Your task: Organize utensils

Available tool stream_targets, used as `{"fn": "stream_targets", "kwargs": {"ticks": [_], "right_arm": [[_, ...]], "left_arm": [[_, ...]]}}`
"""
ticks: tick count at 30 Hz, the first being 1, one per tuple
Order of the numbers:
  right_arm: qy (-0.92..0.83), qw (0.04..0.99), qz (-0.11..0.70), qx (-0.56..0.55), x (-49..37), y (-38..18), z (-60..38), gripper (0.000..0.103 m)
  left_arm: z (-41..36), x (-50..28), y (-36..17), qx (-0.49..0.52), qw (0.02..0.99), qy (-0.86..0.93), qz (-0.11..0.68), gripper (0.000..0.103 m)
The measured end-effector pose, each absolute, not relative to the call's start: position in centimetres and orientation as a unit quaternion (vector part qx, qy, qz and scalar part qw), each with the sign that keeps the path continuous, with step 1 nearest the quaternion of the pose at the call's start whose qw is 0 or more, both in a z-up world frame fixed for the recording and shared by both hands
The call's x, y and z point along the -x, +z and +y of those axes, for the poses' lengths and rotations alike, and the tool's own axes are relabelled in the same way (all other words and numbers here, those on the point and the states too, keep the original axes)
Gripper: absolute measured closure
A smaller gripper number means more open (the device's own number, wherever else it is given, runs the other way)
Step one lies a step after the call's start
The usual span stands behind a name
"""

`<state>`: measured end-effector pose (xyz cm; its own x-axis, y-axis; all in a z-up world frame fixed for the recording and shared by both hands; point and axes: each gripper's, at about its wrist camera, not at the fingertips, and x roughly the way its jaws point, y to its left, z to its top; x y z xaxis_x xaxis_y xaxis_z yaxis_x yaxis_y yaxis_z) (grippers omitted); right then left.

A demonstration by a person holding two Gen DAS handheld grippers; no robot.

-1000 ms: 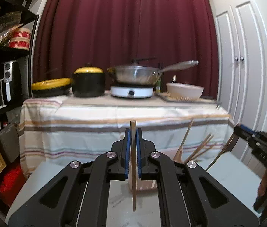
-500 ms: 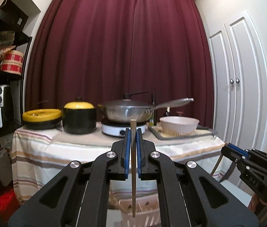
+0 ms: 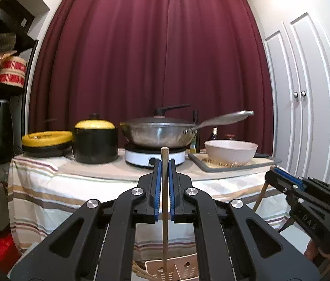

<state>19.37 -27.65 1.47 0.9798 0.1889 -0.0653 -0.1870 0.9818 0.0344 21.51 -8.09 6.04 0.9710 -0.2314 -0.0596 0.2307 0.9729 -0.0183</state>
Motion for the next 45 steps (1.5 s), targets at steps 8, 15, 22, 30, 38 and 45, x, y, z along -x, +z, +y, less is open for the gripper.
{"fn": "stream_targets", "kwargs": {"ticks": [8, 15, 22, 30, 38, 45], "right_arm": [[0.084, 0.994, 0.072, -0.018, -21.2, -2.1, -27.7, 0.096], [0.085, 0.992, 0.092, -0.019, -21.3, -3.4, -27.5, 0.082], [0.083, 0.992, 0.094, -0.017, -21.0, -3.4, -27.3, 0.075], [0.065, 0.994, 0.092, -0.011, -20.1, -3.1, -27.0, 0.055], [0.041, 0.995, 0.093, -0.013, -17.2, -3.1, -27.2, 0.034], [0.023, 0.995, 0.097, -0.012, -13.3, -3.0, -27.3, 0.025]], "left_arm": [[-8.6, -23.9, 1.8, -0.004, 0.99, -0.116, 0.077, 0.091], [-8.4, -24.4, -0.1, -0.003, 0.989, -0.107, 0.104, 0.073], [-8.4, -24.0, -0.1, -0.007, 0.99, -0.103, 0.101, 0.062], [-7.9, -22.7, 0.1, -0.011, 0.991, -0.088, 0.095, 0.048], [-6.6, -18.7, 0.3, -0.013, 0.995, -0.061, 0.083, 0.027], [-5.4, -13.7, 0.3, -0.018, 0.996, -0.039, 0.074, 0.016]]}}
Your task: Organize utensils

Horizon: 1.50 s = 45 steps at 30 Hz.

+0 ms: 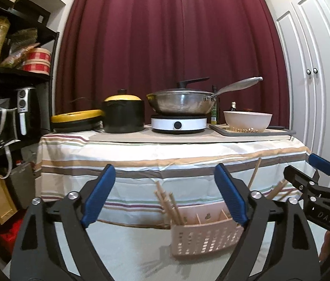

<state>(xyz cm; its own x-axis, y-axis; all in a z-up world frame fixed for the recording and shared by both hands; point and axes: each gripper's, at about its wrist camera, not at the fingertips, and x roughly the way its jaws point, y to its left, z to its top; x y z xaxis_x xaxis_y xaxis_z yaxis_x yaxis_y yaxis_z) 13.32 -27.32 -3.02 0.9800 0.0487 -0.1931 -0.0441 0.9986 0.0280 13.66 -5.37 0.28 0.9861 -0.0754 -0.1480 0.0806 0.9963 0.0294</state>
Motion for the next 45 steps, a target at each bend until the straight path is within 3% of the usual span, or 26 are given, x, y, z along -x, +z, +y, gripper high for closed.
{"fn": "stream_targets", "kwargs": {"ticks": [15, 45], "right_arm": [[-0.009, 0.995, 0.098, -0.011, -5.7, -2.3, -27.9, 0.018], [-0.024, 0.994, 0.105, -0.013, -3.6, -2.9, -28.3, 0.018]], "left_arm": [[-3.4, -5.0, 1.0, -0.008, 0.998, -0.022, 0.063, 0.008], [-3.1, -3.0, -0.1, 0.001, 0.996, -0.022, 0.081, 0.007]]}}
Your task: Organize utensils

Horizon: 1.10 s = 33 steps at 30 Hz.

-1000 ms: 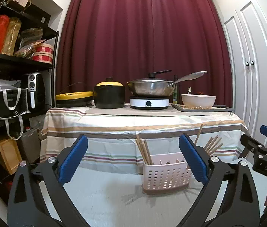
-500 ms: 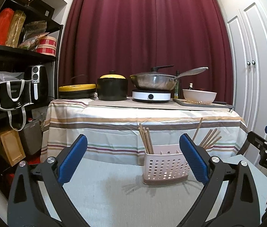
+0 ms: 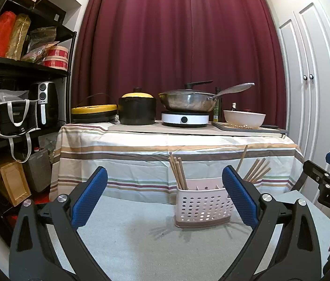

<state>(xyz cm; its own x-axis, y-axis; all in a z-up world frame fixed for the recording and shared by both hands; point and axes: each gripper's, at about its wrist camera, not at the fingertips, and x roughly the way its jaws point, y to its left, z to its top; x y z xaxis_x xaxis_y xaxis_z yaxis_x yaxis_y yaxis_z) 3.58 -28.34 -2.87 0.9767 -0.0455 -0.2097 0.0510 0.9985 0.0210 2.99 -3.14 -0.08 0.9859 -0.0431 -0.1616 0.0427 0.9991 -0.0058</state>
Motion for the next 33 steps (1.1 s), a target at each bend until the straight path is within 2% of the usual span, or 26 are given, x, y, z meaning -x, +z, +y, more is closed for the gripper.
{"fn": "stream_targets", "kwargs": {"ticks": [15, 33], "right_arm": [[-0.023, 0.994, 0.111, -0.009, -3.7, -3.2, -28.1, 0.018], [-0.024, 0.992, 0.125, -0.006, -4.8, -3.8, -27.9, 0.018]], "left_arm": [[-3.1, -3.6, -0.3, 0.009, 0.994, -0.025, 0.106, 0.004], [-2.6, -4.7, -0.5, 0.016, 0.995, -0.032, 0.09, 0.004]]}}
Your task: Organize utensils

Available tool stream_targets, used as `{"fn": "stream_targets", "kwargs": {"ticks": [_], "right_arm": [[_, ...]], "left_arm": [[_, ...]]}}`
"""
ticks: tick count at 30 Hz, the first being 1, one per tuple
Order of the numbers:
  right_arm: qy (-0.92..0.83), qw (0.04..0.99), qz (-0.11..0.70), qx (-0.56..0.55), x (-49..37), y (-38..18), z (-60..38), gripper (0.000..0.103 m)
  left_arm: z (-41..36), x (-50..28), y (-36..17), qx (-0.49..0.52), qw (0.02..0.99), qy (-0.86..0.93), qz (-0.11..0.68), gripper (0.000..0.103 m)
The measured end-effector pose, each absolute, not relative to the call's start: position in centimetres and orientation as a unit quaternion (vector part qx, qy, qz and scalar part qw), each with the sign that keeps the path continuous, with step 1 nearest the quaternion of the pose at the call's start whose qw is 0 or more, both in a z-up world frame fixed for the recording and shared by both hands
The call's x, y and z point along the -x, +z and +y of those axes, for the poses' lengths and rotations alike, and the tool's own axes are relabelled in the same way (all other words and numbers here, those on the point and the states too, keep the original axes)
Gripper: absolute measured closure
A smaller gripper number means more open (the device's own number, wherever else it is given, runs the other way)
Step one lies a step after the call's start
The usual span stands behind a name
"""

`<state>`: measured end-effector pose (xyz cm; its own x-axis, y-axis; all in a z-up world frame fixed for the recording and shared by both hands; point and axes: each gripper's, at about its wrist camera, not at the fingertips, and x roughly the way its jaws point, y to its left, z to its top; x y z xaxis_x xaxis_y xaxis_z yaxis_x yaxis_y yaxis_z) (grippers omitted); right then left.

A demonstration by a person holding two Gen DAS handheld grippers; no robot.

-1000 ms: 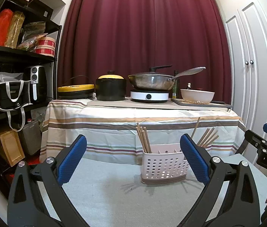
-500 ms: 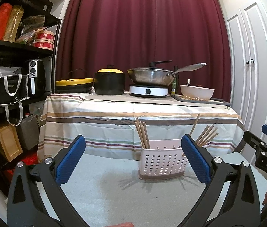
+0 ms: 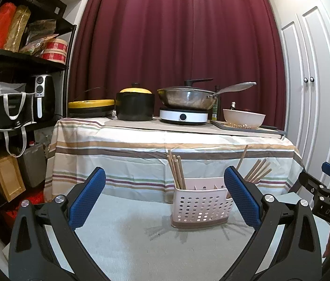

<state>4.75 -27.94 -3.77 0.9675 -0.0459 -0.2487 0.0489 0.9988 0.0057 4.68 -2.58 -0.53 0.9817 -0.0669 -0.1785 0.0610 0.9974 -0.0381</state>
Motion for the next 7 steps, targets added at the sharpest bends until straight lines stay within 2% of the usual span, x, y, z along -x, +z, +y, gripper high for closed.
{"fn": "stream_targets", "kwargs": {"ticks": [7], "right_arm": [[-0.03, 0.99, 0.14, -0.009, -5.8, -4.9, -28.6, 0.018]], "left_arm": [[-2.2, -7.4, -2.3, 0.02, 0.991, -0.033, 0.129, 0.004]]}}
